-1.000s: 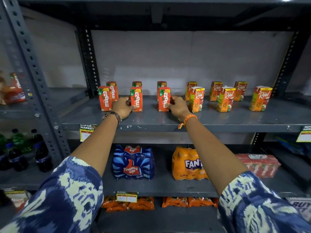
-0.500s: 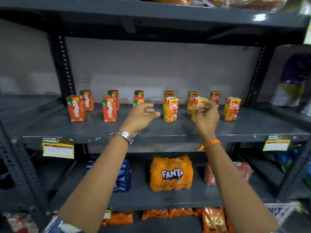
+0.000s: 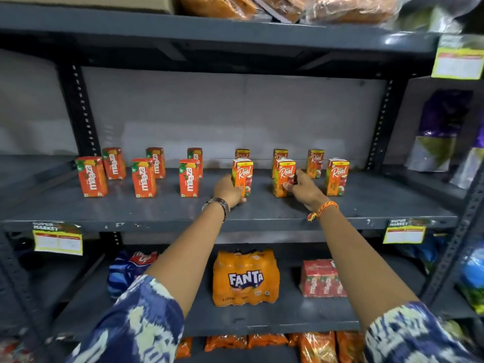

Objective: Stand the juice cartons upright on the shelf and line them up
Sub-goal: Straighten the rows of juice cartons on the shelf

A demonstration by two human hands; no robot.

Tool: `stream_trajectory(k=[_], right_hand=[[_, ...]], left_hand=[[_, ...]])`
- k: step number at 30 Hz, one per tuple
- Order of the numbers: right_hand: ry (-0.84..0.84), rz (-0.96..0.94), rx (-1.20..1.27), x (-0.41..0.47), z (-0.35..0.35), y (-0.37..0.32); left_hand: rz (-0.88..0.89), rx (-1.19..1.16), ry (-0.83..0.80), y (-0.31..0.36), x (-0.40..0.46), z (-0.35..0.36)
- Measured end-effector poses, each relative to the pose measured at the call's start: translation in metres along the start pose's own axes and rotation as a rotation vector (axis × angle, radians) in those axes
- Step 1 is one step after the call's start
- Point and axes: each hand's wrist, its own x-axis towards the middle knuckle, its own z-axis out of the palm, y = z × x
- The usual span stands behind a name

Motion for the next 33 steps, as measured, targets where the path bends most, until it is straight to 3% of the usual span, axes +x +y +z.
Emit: stream_trajectory(k=[5,19,33], right_hand=[[0.098,-0.072,-0.165,-0.004,0.004,0.003],[0.08,-0.064,-0.234,-0.014,-0.001,0.0],[0.082,-0.05,-0.266,-0.013,-0.001,-0.001]], left_hand=[[0.024,0.107,-0.075,0.001,0.003,0.001],[-0.011,-0.145,-0.078,-0.015,0.012,-0.004],[-0.003,0.0,-0.027,-0.01,0.012,0.0]])
